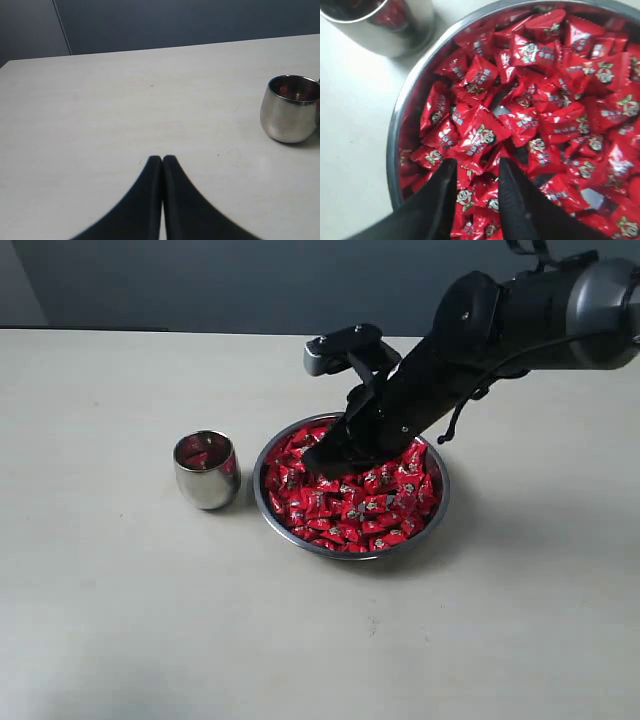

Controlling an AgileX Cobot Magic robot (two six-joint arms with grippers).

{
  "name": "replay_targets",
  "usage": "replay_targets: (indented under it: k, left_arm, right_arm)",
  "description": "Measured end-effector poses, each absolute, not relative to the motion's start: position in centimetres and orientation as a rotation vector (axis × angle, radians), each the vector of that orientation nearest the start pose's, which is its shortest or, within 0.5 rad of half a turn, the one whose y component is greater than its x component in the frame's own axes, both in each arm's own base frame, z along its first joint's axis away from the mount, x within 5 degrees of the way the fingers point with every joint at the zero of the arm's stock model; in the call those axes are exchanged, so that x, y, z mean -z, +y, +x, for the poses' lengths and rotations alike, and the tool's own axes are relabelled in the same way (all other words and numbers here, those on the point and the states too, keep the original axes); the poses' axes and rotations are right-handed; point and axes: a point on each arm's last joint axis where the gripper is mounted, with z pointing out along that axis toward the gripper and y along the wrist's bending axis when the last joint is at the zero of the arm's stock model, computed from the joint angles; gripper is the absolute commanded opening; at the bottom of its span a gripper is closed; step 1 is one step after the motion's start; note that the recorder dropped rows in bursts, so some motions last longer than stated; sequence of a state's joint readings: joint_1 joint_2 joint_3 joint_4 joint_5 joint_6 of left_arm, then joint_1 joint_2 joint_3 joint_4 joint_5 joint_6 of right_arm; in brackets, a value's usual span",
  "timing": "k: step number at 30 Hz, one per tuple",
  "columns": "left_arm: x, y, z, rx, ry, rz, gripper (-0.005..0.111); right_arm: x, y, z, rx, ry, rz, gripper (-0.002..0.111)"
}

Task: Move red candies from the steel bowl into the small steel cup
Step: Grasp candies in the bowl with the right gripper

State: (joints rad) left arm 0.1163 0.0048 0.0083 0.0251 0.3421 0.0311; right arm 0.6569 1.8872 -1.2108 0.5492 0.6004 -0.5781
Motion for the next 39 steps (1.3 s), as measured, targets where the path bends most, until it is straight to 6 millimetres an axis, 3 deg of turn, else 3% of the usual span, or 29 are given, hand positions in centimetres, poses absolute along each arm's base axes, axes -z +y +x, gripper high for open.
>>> replay_targets:
  k: [7, 9, 13, 25, 27, 33, 39]
  left_arm:
    - [-17.9, 0.7, 5.3, -0.128, 1.840, -0.063, 0.000]
    - [-17.9, 0.7, 5.3, -0.128, 1.840, -0.063, 0.000]
    - [-17.9, 0.7, 5.3, -0.128, 1.840, -0.063, 0.000]
    - [-17.9, 0.7, 5.3, -0.128, 1.840, -0.063, 0.000]
    - [-17.9, 0.7, 5.3, -0.128, 1.840, -0.063, 0.000]
    - [-17.9, 0.7, 5.3, -0.128, 1.840, -0.063, 0.000]
    - [-17.9, 0.7, 5.3, -0.128, 1.840, -0.063, 0.000]
  right_arm:
    - [-14.9, 26.2, 28.9, -0.616, 2.560, -1.118, 0.028]
    - [-14.3, 26.3, 29.0, -0.612, 2.569, -1.113, 0.034]
    - [-13.8, 26.3, 29.1, -0.601, 2.571, -1.108, 0.050]
    - [-13.0, 26.8, 29.2, -0.592, 2.562, -1.092, 0.050]
    - [-12.5, 27.2, 29.3, -0.591, 2.564, -1.103, 0.043]
    - [-12.5, 28.3, 29.6, -0.599, 2.543, -1.109, 0.004]
    - [-13.8, 28.3, 29.4, -0.620, 2.524, -1.117, 0.002]
